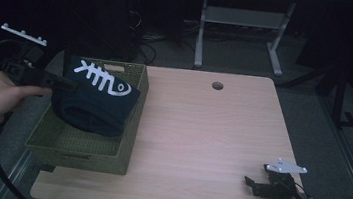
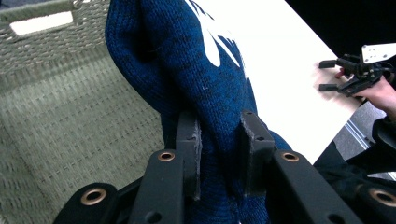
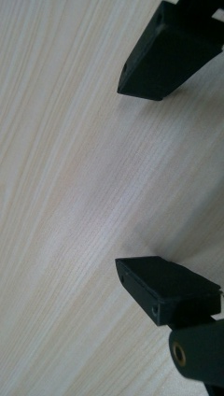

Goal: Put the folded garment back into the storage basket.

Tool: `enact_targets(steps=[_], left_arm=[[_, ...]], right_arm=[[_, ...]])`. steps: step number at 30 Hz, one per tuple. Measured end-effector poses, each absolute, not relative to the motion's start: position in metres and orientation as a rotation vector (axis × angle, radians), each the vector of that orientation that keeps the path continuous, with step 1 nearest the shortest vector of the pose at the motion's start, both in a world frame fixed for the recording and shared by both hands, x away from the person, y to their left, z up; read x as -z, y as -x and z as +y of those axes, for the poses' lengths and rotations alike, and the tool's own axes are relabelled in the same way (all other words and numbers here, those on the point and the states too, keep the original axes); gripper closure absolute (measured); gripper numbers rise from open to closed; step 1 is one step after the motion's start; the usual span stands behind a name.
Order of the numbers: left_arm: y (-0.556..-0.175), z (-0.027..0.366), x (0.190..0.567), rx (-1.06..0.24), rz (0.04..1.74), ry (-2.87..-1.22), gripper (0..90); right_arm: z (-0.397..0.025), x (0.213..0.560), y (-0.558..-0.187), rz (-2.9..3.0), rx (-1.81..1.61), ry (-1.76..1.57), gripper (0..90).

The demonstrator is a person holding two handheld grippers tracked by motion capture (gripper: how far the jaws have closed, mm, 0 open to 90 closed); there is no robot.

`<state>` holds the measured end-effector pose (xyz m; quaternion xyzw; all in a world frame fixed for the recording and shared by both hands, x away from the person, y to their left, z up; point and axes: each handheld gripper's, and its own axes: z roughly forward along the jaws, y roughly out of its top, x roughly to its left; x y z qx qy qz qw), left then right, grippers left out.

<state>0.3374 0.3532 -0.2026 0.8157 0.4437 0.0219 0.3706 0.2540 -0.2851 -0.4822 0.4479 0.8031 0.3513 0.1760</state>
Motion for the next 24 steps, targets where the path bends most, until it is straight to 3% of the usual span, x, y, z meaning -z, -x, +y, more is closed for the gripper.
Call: enact_targets(steps=[24], left_arm=[[-0.341, 0.379, 0.25, 0.011, 1.233, -2.03, 73.2]], right_arm=[[-0.285, 0.482, -0.254, 2.271, -0.992, -1.276, 13.4]])
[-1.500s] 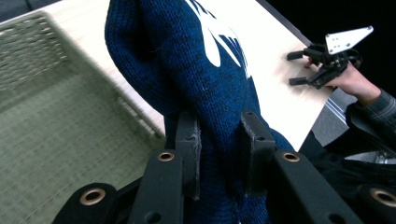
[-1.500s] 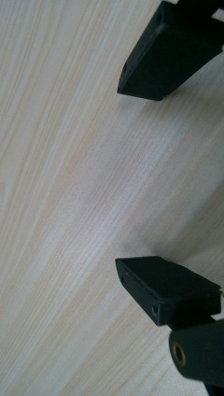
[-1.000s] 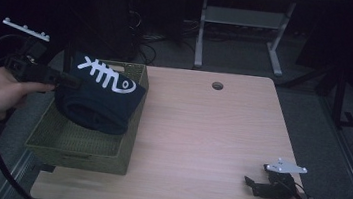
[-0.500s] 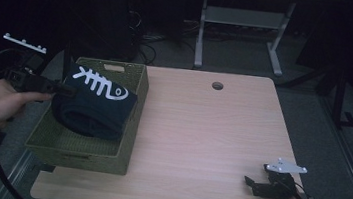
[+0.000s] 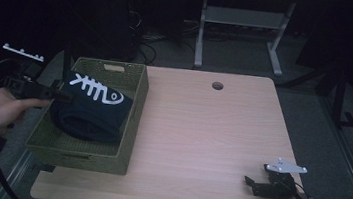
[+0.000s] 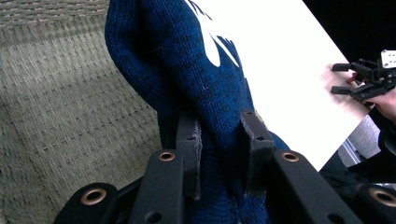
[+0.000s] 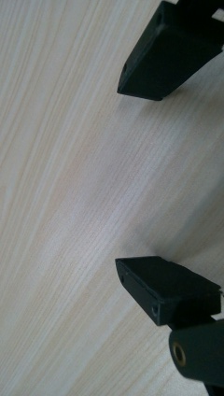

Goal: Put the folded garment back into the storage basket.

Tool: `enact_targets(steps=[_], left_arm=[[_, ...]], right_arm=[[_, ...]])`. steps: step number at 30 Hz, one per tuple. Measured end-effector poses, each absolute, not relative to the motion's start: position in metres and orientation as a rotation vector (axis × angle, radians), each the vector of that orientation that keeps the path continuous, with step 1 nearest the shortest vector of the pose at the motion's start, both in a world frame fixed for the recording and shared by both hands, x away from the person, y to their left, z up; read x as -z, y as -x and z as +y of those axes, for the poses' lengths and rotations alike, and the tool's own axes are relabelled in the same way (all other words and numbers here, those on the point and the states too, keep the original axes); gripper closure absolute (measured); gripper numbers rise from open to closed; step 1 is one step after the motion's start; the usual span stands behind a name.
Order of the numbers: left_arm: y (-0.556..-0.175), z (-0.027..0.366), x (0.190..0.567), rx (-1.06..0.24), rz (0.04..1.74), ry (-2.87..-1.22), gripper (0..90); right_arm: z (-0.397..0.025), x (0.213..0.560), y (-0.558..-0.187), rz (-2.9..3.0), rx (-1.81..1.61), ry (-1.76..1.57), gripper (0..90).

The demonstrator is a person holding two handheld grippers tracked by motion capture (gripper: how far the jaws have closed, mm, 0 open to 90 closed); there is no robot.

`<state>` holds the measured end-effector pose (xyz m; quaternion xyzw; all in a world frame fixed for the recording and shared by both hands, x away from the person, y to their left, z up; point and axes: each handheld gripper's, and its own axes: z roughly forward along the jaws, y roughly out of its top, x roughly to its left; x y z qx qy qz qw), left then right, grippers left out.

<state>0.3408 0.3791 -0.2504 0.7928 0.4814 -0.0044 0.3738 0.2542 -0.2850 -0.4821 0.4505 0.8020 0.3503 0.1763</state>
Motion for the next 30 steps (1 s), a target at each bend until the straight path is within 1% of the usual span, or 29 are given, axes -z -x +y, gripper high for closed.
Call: enact_targets(steps=[16, 23, 26, 30], left_arm=[[-0.345, 0.388, 0.288, 0.067, 1.29, -1.99, 73.9], [-0.356, 0.39, 0.311, 0.121, 1.315, -1.985, 74.1], [-0.361, 0.387, 0.321, 0.136, 1.318, -2.007, 74.1], [-0.367, 0.387, 0.329, 0.134, 1.333, -2.022, 74.0]], right_arm=[[-0.285, 0.482, -0.254, 2.271, -0.991, -1.276, 13.4], [-0.285, 0.482, -0.254, 2.269, -0.991, -1.278, 13.4], [-0.285, 0.482, -0.254, 2.269, -0.991, -1.278, 13.4], [-0.285, 0.482, -0.254, 2.269, -0.99, -1.278, 13.4]])
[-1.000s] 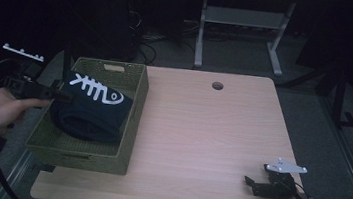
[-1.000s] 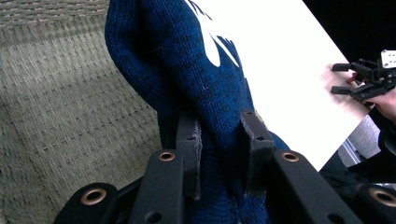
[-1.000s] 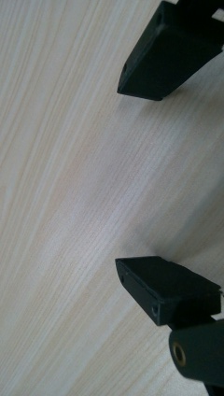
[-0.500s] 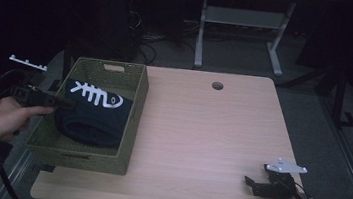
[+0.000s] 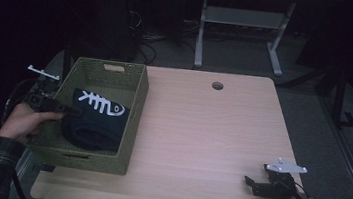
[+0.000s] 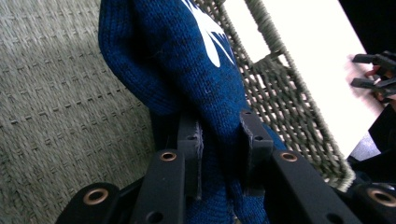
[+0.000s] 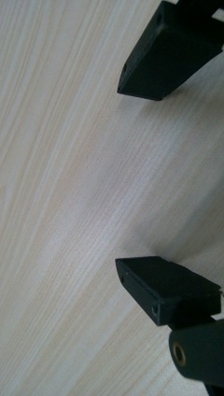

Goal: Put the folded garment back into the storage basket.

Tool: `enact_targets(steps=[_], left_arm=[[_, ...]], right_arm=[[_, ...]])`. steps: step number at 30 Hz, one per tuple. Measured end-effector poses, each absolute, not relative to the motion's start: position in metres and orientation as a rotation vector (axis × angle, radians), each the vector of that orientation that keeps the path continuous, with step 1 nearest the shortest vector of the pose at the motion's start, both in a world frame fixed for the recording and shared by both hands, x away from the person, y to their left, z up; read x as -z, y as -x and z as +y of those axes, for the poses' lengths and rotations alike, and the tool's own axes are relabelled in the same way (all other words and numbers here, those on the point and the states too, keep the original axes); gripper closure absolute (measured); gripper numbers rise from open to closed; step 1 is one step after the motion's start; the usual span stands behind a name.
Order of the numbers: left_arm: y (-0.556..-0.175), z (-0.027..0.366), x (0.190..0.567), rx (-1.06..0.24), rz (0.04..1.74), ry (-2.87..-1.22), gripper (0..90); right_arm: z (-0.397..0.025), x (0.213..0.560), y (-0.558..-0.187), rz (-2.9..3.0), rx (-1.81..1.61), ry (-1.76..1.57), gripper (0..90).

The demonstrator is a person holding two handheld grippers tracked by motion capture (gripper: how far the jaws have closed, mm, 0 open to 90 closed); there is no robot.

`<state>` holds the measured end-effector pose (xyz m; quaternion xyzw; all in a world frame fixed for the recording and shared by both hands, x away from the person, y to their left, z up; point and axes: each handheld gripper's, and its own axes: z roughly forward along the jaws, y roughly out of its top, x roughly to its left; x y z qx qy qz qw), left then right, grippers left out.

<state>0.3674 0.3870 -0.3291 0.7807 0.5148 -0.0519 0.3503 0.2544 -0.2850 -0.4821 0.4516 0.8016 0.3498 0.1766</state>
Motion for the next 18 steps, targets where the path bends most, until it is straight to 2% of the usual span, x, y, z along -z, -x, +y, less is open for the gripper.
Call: enact_targets(steps=[12, 18], left_arm=[[-0.378, 0.392, 0.343, 0.001, 1.415, -2.128, 70.7], [-0.379, 0.394, 0.346, -0.098, 1.455, -2.174, 61.4]], right_arm=[[-0.285, 0.482, -0.254, 2.269, -0.991, -1.278, 13.4], [-0.285, 0.482, -0.255, 2.268, -0.991, -1.282, 13.4]])
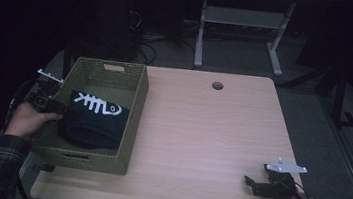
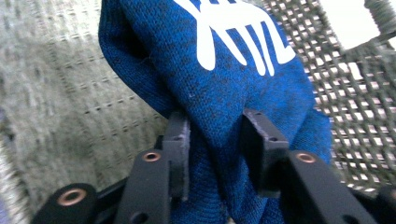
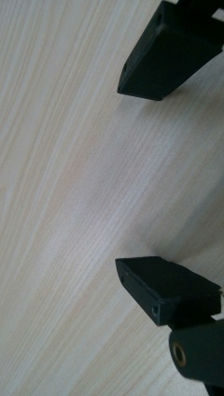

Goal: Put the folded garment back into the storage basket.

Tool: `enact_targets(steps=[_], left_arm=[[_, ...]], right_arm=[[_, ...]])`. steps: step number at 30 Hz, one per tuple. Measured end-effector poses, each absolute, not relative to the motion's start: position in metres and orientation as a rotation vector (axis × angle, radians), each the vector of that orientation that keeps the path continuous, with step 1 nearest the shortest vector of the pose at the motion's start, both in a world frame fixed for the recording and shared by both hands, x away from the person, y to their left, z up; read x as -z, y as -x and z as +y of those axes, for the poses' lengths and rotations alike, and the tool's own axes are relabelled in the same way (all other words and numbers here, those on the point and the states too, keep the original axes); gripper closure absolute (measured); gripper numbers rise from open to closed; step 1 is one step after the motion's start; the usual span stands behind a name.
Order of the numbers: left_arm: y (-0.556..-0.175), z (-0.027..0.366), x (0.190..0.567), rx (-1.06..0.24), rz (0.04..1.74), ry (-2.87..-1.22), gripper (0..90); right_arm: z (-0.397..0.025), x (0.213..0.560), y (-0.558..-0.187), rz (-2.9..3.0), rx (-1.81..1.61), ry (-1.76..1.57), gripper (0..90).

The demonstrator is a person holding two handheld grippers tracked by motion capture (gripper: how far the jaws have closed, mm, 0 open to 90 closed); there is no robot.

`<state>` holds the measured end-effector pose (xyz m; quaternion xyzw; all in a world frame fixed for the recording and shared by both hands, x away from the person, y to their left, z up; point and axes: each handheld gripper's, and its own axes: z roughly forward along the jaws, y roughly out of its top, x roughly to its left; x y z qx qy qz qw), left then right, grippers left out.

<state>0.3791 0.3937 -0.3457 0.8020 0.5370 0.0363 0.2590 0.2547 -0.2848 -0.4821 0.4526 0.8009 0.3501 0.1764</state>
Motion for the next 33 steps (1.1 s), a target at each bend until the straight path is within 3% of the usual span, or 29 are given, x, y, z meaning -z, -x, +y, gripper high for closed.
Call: enact_targets(steps=[9, 17, 21, 33], left_arm=[[-0.379, 0.396, 0.343, -0.195, 1.509, -2.188, 48.3], [-0.376, 0.386, 0.338, -0.257, 1.484, -2.181, 27.9], [-0.376, 0.377, 0.334, -0.269, 1.449, -2.172, 22.0], [-0.376, 0.332, 0.322, -0.33, 1.309, -2.112, 13.0]], right_arm=[[-0.285, 0.482, -0.255, 2.268, -0.991, -1.283, 13.4], [-0.285, 0.482, -0.255, 2.268, -0.991, -1.283, 13.4], [-0.285, 0.482, -0.255, 2.268, -0.991, -1.283, 13.4], [-0.285, 0.482, -0.255, 2.268, -0.991, -1.283, 13.4]])
